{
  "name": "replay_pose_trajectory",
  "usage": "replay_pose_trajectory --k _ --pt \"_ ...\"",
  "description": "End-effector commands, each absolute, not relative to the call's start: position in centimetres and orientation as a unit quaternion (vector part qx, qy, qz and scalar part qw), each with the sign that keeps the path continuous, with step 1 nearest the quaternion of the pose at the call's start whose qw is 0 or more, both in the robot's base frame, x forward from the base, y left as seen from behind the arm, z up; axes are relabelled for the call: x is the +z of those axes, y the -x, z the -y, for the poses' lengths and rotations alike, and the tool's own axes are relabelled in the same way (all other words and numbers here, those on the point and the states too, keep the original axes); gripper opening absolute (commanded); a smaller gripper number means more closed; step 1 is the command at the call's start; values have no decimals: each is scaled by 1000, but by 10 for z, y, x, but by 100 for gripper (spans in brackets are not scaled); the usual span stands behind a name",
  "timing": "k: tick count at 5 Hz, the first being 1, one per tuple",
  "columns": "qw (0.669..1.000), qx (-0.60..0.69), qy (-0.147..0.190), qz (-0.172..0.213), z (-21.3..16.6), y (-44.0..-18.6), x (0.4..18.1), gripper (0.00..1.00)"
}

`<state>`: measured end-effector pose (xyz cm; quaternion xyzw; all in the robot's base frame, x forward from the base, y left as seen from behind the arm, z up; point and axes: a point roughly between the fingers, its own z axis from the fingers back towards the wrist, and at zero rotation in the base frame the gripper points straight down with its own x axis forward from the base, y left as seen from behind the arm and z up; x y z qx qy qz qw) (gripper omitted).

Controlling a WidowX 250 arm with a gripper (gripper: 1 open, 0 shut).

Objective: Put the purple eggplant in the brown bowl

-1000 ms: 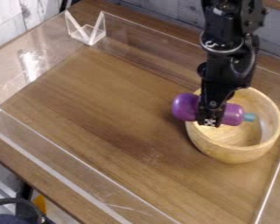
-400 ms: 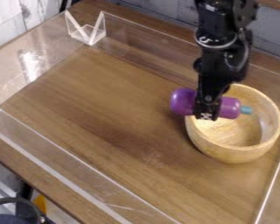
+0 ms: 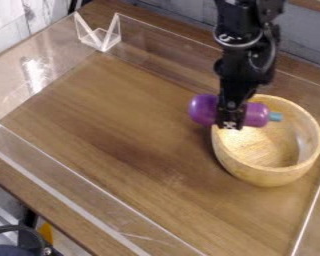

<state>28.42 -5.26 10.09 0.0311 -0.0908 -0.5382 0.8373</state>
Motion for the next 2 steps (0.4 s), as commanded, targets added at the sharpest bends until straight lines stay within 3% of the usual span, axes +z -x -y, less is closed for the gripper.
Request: replay_pose_trajectory --k 1,2 --pt "837 -532 -46 122 54 -292 116 0" --pt "838 -529 -47 123 56 -295 113 0"
